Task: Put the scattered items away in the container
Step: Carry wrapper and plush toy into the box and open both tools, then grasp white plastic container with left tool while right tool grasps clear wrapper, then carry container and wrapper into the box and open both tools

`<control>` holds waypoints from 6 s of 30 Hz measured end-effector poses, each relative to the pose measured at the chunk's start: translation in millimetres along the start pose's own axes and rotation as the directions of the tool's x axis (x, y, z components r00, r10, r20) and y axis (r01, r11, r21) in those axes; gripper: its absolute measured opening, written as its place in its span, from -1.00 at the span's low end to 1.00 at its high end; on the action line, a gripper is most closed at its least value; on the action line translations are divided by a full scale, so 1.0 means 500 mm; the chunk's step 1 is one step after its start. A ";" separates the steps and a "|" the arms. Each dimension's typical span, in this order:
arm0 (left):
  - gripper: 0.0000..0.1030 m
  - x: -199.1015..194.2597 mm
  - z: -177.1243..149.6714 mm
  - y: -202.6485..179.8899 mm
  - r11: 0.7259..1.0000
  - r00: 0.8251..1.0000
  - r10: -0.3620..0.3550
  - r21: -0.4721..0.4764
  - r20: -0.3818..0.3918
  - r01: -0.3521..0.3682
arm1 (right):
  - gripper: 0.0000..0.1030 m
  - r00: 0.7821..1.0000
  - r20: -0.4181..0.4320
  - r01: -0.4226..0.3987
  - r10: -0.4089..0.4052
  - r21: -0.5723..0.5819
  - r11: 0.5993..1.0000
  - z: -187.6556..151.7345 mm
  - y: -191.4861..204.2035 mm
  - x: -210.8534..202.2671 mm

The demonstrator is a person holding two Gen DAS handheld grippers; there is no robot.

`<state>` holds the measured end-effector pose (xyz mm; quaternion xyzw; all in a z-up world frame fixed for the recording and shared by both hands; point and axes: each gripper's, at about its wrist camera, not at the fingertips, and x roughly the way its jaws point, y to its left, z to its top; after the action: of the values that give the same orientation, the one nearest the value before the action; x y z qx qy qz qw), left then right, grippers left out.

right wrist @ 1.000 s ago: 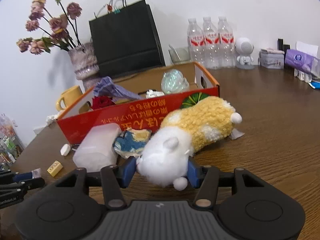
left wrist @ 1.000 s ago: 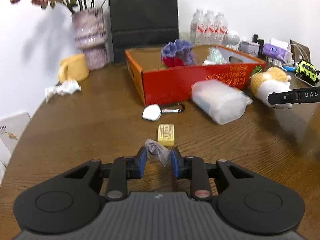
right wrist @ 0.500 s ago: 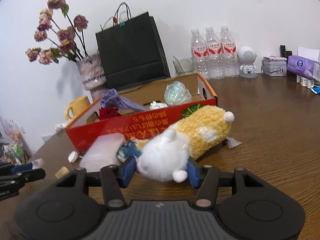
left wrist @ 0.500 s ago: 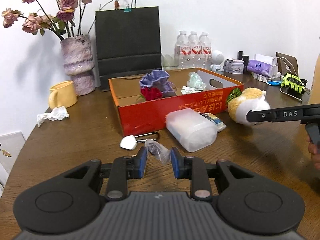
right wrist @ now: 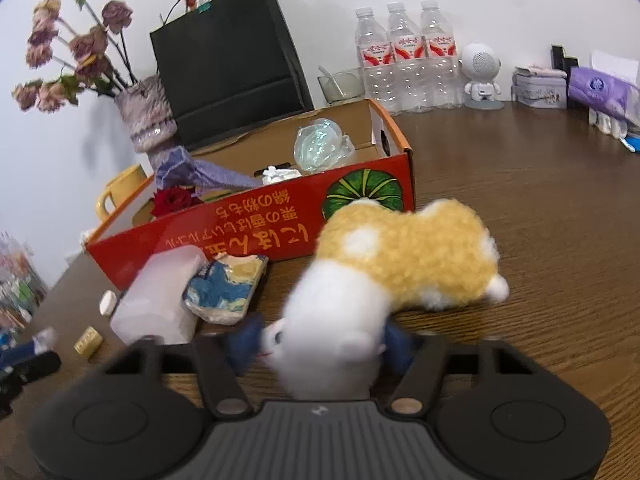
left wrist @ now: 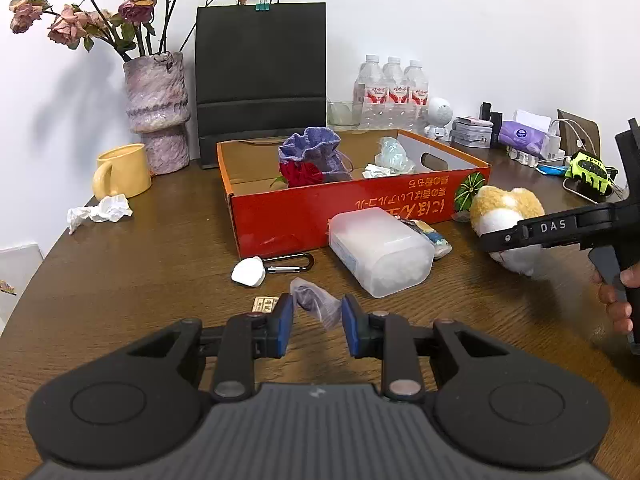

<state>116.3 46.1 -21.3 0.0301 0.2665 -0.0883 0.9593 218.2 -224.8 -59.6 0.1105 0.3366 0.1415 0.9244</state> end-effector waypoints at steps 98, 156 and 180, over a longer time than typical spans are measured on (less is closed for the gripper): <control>1.00 0.076 0.071 -0.098 0.974 0.996 0.082 -0.209 -0.040 -0.089 | 0.93 0.997 0.063 0.065 -0.052 -0.225 0.972 0.035 -0.090 -0.075; 0.29 0.084 0.137 -0.096 0.977 0.988 0.094 -0.200 0.124 -0.068 | -0.71 0.974 0.201 -0.057 0.101 -0.214 0.975 0.155 -0.080 -0.067; 0.30 0.315 0.257 0.075 0.942 0.989 0.145 -0.307 0.003 -0.137 | -0.70 0.999 0.044 0.014 -0.006 -0.182 0.983 0.305 0.011 0.244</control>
<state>320.7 45.4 7.6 -0.1012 0.2616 0.0226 0.9596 406.4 -195.4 -15.8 0.0267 0.3027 0.1647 0.9384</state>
